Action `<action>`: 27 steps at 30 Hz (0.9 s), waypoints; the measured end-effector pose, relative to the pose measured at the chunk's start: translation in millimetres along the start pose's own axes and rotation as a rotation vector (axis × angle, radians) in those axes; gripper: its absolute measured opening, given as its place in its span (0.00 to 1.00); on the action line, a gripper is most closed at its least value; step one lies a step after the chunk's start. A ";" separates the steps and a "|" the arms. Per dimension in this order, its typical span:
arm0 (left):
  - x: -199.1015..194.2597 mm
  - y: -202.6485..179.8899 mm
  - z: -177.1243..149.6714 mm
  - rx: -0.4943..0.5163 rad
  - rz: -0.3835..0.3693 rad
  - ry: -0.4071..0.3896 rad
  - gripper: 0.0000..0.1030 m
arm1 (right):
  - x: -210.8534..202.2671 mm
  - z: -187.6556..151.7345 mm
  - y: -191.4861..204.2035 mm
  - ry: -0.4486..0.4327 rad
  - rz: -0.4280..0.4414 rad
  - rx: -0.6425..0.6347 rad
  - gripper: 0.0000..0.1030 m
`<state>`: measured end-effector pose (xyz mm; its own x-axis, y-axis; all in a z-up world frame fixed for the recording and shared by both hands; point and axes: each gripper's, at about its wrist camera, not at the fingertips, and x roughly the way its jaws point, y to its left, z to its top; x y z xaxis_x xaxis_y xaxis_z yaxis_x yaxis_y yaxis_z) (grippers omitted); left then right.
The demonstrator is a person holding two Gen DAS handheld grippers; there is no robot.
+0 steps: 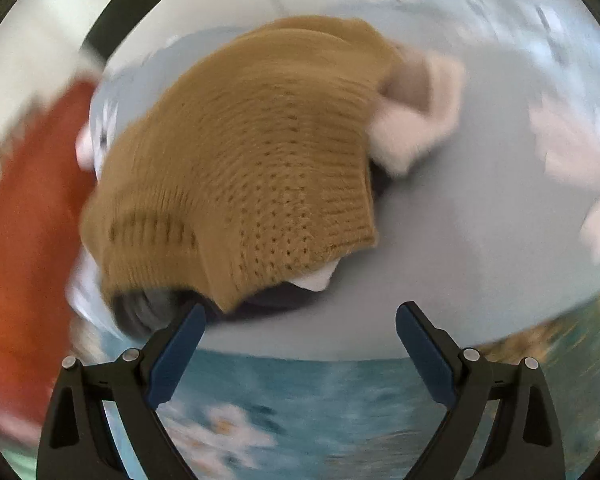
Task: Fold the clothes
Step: 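Reach the right gripper to the mustard sweater and grasp its hem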
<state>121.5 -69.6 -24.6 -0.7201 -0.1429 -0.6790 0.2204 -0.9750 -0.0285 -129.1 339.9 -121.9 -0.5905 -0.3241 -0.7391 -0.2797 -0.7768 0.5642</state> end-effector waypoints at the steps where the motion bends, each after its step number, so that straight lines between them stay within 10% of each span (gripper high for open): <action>1: -0.4 1.5 -3.5 0.002 0.009 0.003 1.00 | 3.4 1.0 -8.3 0.001 0.052 0.078 0.94; 18: -2.0 24.6 -25.7 -0.043 0.041 0.030 1.00 | 17.7 6.8 -61.4 -0.133 0.474 0.613 0.50; 27: -2.6 26.7 -29.2 -0.029 0.058 0.033 1.00 | 33.1 -4.7 -33.9 -0.040 0.354 0.490 0.49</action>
<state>148.4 -90.3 -45.0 -0.6835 -0.1930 -0.7040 0.2804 -0.9598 -0.0090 -135.6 353.0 -167.2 -0.7369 -0.4891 -0.4667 -0.3718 -0.2834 0.8840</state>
